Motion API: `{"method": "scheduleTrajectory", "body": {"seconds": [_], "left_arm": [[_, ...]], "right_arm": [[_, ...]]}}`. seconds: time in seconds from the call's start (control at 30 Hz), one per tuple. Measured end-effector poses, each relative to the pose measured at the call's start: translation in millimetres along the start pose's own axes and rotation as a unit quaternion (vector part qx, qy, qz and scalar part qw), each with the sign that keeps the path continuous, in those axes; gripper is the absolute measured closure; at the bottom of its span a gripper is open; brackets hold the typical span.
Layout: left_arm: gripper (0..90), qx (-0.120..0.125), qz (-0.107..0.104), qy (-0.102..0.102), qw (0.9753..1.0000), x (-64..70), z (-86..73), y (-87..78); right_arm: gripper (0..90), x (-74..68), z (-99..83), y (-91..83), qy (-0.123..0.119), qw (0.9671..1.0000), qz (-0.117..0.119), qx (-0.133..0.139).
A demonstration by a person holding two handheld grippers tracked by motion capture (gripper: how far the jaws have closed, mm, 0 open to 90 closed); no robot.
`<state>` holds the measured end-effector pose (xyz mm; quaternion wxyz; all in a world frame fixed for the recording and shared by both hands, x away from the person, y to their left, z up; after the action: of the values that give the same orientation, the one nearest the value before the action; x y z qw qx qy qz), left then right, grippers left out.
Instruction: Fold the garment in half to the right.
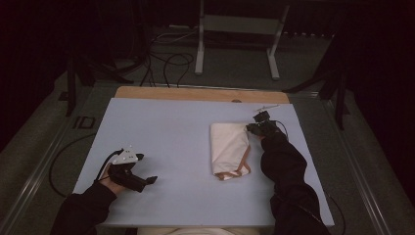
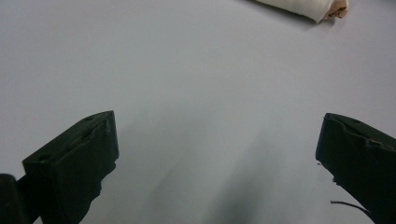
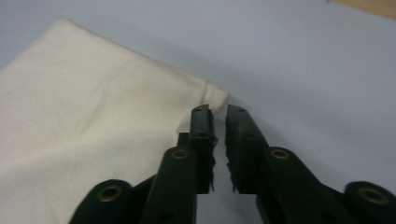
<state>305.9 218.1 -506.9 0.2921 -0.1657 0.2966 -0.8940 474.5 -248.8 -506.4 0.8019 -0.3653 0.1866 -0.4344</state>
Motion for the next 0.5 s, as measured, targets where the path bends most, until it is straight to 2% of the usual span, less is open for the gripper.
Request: {"method": "scheduleTrajectory", "body": {"seconds": [0.17, 0.37, 0.43, 0.5], "left_arm": [[0.2, 0.007, -0.003, -0.003, 1.0, 0.5, 0.3, -1.7], [0.2, 0.004, -0.004, 0.0, 1.0, 1.3, -0.7, -1.9], [0.2, 0.005, -0.004, -0.001, 1.0, 1.3, -0.8, -2.3], [0.3, 0.006, -0.005, -0.001, 1.0, 1.0, -0.8, -2.9]], "right_arm": [[65.0, -4.3, 0.4, -5.4, -0.001, 0.9998, 0.013, 0.012], [41.3, -13.4, 3.9, -5.8, 0.001, 0.9989, 0.045, 0.016], [35.0, -17.0, 5.6, -5.8, 0.0, 0.9982, 0.058, 0.017], [32.7, -19.4, 6.5, -5.9, 0.0, 0.9978, 0.064, 0.018]]}}
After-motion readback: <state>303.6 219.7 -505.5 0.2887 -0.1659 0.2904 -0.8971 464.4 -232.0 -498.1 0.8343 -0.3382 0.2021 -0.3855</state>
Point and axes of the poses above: each handheld gripper's, and its own axes: y roughly forward along the jaws, z roughly out of its top, x roughly to its right, the point moved 1 cm from there along y, roughly forward along the jaws, and after that the axes turned 4 degrees about -y, right-handed, at the moved point
